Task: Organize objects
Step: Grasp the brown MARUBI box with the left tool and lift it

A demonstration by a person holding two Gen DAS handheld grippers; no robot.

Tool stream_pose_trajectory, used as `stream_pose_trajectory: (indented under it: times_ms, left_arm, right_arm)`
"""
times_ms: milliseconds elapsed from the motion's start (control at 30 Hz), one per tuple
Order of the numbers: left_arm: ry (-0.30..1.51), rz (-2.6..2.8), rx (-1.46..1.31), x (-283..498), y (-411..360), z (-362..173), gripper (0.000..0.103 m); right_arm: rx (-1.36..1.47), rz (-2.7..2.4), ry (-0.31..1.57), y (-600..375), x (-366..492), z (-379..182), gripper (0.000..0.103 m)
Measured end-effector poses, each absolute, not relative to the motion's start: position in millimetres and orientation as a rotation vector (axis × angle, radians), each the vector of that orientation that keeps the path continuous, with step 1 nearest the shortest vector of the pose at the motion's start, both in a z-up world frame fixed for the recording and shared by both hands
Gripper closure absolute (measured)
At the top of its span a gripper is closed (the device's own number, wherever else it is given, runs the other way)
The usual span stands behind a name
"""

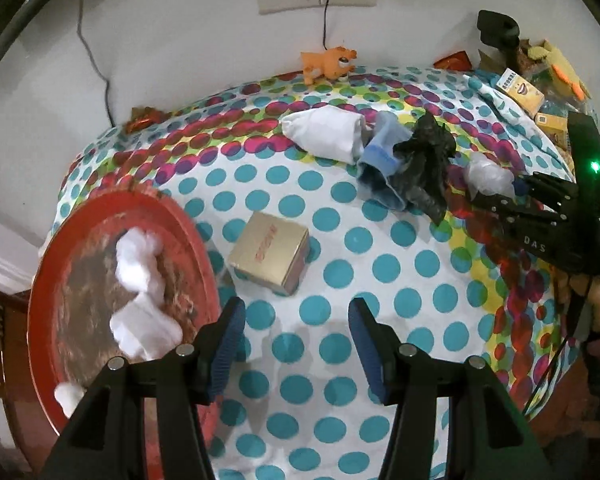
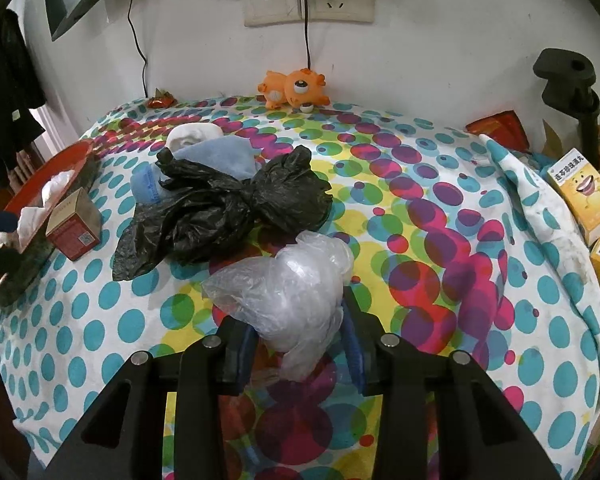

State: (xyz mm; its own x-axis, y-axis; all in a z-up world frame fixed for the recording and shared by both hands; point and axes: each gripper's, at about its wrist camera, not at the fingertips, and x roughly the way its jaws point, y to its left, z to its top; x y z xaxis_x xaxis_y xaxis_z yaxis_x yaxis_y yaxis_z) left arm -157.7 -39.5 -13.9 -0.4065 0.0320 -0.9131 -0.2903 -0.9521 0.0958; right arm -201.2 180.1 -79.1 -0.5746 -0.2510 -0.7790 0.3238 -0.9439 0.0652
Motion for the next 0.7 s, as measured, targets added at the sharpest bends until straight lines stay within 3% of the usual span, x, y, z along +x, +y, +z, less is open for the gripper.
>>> stream_pose_trajectory:
  times_ms: [233, 433, 500, 700]
  left_arm:
    - [0.487, 2.399, -1.639, -181.3, -37.6, -27.4, 0.048]
    - [0.405, 2.325, -1.697, -202.0, -42.6, -38.0, 0.048]
    - [0.483, 2.339, -1.677, -204.8, -38.4, -39.9, 0.042]
    - [0.529, 2.361, -1.686, -217.6, -38.4, -48.1, 0.036]
  right_arm:
    - [1.232, -2.527, 0.117, 181.0, -201.9, -79.0, 0.067]
    - [1.231, -2.525, 0.114, 181.1, -201.7, -78.3, 0.066]
    - [1.231, -2.525, 0.115, 181.7, -202.1, -78.3, 0.065]
    - [1.231, -2.523, 0.109, 182.1, -202.4, -77.8, 0.064]
